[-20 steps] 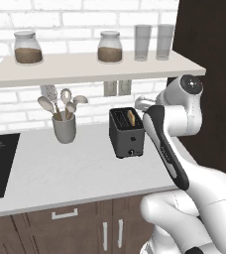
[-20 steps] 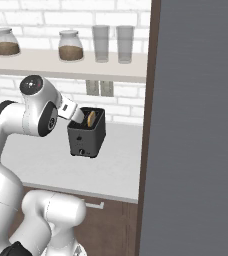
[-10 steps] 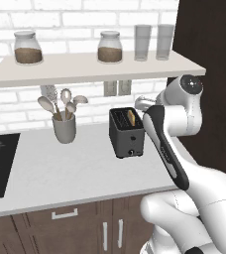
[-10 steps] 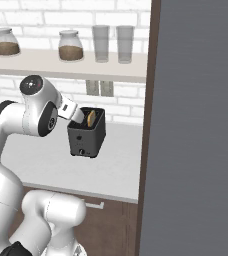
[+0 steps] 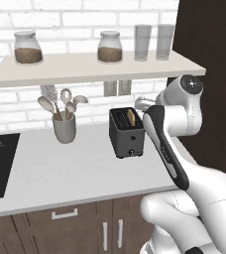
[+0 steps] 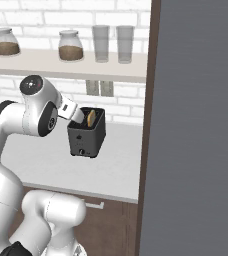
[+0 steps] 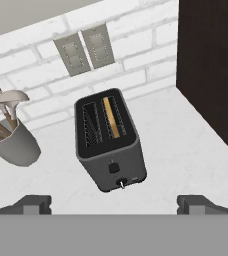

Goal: Start the toaster. Once the lever pops up, take the bread to the plate on the dining counter.

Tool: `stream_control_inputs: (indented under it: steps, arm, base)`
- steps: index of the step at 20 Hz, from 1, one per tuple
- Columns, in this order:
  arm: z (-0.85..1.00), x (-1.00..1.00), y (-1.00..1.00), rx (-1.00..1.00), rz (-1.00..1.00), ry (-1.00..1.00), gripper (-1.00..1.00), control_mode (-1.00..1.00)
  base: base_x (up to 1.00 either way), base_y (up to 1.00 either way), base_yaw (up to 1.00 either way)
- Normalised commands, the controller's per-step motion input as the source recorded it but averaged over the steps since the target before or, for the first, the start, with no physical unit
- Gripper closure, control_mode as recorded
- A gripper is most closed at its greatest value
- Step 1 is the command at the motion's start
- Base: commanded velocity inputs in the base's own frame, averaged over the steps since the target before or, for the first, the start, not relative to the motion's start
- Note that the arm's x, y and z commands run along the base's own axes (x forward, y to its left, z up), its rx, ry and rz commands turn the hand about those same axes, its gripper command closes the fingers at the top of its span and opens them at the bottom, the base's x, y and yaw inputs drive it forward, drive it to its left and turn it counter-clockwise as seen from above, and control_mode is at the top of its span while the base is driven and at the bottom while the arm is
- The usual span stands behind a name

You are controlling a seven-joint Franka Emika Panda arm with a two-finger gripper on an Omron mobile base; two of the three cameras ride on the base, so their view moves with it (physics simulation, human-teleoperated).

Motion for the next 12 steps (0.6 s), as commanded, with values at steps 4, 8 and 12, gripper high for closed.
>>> stream_control_inputs:
  steps: [4, 8, 12]
  arm:
    - [0.0, 0.0, 0.0, 0.0, 0.0, 0.0, -1.0, -1.0]
    - [0.0, 0.0, 0.0, 0.0, 0.0, 0.0, -1.0, -1.0]
    - [0.0, 0.0, 0.0, 0.0, 0.0, 0.0, -1.0, -1.0]
  base:
    - [0.0, 0.0, 0.0]
    - [0.0, 0.0, 0.0]
    - [0.0, 0.0, 0.0]
